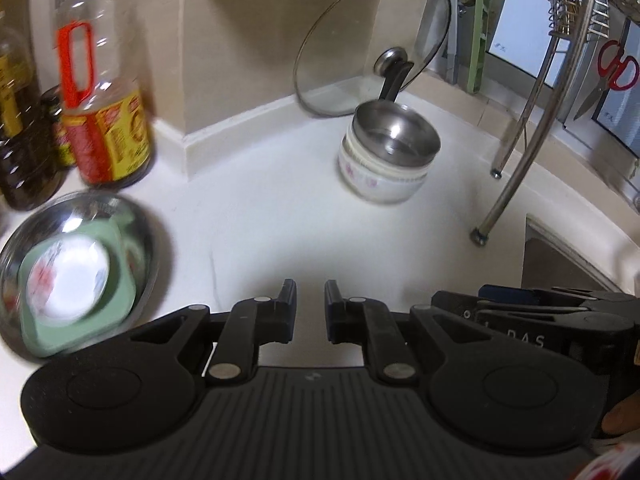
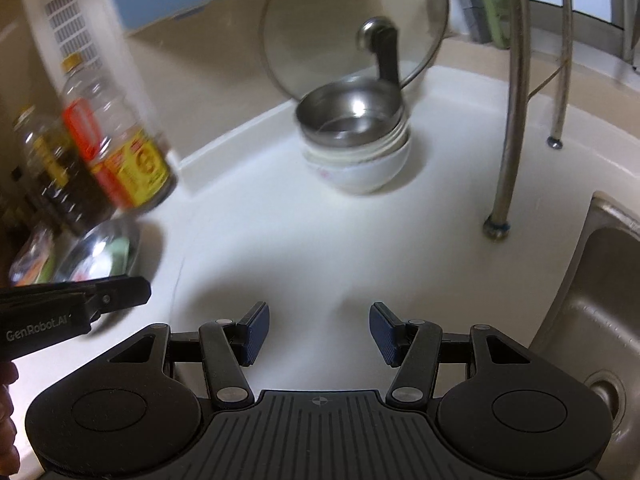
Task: Organize plates and bowls
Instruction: 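Pull both open grippers back from the pot and bowl stack, then move both grippers to the stack and close them on its rim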
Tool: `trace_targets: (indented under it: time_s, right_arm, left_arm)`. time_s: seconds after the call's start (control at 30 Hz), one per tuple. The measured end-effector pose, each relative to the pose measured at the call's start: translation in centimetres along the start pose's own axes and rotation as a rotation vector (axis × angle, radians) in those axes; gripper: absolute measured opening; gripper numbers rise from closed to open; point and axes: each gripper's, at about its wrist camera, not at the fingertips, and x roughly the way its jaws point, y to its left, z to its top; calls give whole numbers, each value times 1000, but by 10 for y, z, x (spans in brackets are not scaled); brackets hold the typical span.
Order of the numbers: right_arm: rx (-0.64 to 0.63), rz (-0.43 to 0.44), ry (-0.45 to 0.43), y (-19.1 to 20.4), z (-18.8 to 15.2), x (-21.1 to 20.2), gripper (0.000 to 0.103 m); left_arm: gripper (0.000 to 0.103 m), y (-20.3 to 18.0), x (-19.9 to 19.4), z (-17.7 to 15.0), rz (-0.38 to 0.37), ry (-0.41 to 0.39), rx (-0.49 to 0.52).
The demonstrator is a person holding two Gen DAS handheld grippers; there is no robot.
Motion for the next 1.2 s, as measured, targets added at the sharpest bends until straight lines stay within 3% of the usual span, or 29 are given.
trace_targets:
  time_s: [0.47,0.8,1.13,1.2]
  right_arm:
    - [127,-130,-200,-30,91,31,56]
    - [160,-179,-191,-36,124,78,56]
    - [167,-237,-135,-50,141,117,55]
    - [177,-246,-122,-54,143,122,50]
  left_arm:
    - [20,-12,70,98,-152,-97,52]
    - [22,-19,126,133,-192,-57,76]
    - [22,-26,175,151,-158,24,113]
    - [22,-28,183,153,-150,45,118]
